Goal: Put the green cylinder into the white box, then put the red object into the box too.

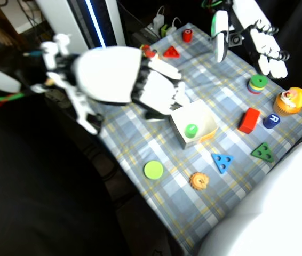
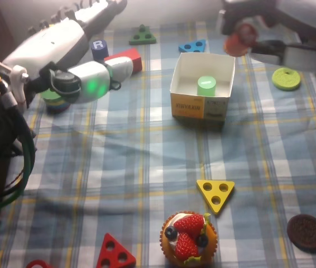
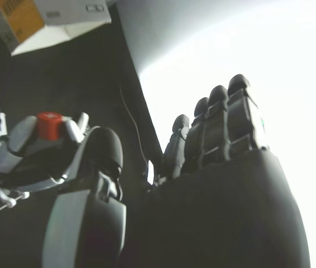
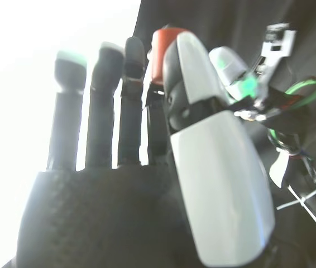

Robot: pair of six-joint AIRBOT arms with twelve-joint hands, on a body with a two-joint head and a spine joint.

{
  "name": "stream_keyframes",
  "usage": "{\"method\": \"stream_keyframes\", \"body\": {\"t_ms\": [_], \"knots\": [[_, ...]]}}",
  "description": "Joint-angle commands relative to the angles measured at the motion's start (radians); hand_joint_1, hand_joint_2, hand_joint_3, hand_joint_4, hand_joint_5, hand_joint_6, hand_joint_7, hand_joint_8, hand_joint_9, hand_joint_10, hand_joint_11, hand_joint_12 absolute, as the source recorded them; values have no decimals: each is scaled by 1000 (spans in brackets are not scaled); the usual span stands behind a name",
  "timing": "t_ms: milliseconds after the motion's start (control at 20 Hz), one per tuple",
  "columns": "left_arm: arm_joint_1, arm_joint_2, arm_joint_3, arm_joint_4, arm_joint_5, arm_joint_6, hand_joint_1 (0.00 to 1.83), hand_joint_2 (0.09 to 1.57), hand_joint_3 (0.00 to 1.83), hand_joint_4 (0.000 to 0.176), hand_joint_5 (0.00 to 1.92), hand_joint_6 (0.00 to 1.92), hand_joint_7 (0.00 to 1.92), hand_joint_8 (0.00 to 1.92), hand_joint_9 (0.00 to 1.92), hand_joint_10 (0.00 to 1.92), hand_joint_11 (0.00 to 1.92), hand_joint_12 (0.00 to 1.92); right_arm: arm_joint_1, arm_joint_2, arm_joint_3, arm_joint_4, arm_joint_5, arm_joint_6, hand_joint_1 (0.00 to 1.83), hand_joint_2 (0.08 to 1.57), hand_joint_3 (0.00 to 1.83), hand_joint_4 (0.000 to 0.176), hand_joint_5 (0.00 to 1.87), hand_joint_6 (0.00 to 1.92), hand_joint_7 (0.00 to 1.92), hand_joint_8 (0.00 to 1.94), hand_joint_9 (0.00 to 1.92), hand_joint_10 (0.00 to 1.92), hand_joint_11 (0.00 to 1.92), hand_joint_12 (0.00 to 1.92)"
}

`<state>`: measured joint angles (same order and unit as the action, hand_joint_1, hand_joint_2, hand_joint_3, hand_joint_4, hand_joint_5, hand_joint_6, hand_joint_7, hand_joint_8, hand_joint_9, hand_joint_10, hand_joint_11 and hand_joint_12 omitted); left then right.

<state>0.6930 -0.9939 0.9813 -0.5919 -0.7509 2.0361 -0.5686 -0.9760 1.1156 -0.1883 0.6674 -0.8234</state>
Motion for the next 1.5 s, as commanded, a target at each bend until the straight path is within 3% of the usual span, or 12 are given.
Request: {"method": "stream_keyframes", "body": {"t_ms": [0, 100, 150, 300, 700, 800, 900, 950, 1050, 1200, 1350, 1450], "knots": [[-4, -3, 10, 20, -116, -3, 474, 1385, 4, 88, 30, 9, 12, 4, 0, 0, 14, 7, 29, -20, 16, -3, 66, 1, 1166, 1288, 2, 0, 581, 1429, 778, 1532, 690, 1604, 644, 1908], [0, -5, 15, 8, -116, -3, 528, 1380, 0, 107, 41, 10, 20, 4, 0, 0, 8, 8, 64, -76, 64, -8, 10, 1, 1179, 1289, 0, 0, 534, 1427, 804, 1493, 649, 1539, 504, 1919], [3, -5, 15, 6, -117, -3, 533, 1382, 0, 101, 47, 11, 27, 6, 0, 0, 7, 9, 76, -108, 92, -8, -16, 1, 1271, 1245, 0, 0, 368, 904, 749, 1409, 576, 1496, 373, 1921], [2, -9, 15, 10, -121, -3, 573, 1378, 0, 95, 58, 10, 38, 6, 0, 0, 7, 16, 84, -149, 130, -4, -59, 1, 1024, 1135, 0, 0, 223, 173, 309, 305, 173, 1142, 15, 1856], [14, 7, -11, 25, -161, -25, 516, 1380, 0, 91, 53, 2, 42, 2, 0, 0, 0, 117, 84, -88, 67, 8, -25, 1, 697, 1175, 5, 29, 0, 0, 0, 0, 0, 496, 0, 1630], [31, 30, -27, 45, -194, -86, 547, 1376, 0, 74, 60, 4, 41, 0, 4, 1, 0, 131, 75, -31, 5, 15, 40, 1, 628, 1196, 3, 81, 0, 0, 0, 0, 0, 132, 0, 1120], [47, 53, -37, 73, -227, -166, 487, 1370, 0, 86, 38, 0, 12, 0, 28, 8, 0, 214, 55, 28, -43, 17, 96, 1, 590, 1218, 3, 80, 0, 0, 0, 0, 0, 5, 0, 192], [59, 66, -43, 94, -250, -219, 496, 1362, 0, 135, 7, 0, 2, 0, 5, 1, 0, 42, 38, 60, -68, 24, 132, 1, 498, 1230, 7, 99, 0, 0, 0, 0, 0, 0, 0, 38], [85, 93, -60, 125, -303, -291, 401, 1351, 0, 147, 0, 0, 0, 0, 0, 0, 0, 1, -18, 118, -109, 63, 221, 1, 469, 1228, 4, 112, 0, 0, 0, 0, 0, 0, 0, 1], [112, 130, -106, 149, -400, -300, 375, 1345, 0, 109, 0, 0, 0, 0, 0, 0, 0, 0, -111, 173, -155, 136, 354, -8, 499, 1213, 0, 76, 0, 0, 0, 0, 0, 0, 0, 0], [143, 173, -157, 184, -530, -330, 299, 1332, 0, 129, 0, 0, 0, 0, 0, 0, 0, 0, -227, 220, -208, 253, 540, -63, 575, 1223, 3, 17, 0, 0, 0, 0, 0, 0, 0, 0], [169, 189, -140, 226, -590, -500, 273, 1278, 9, 151, 0, 0, 9, 14, 59, 17, 0, 580, -293, 237, -228, 308, 651, -76, 528, 1236, 7, 14, 0, 0, 0, 0, 0, 0, 0, 0]]}}
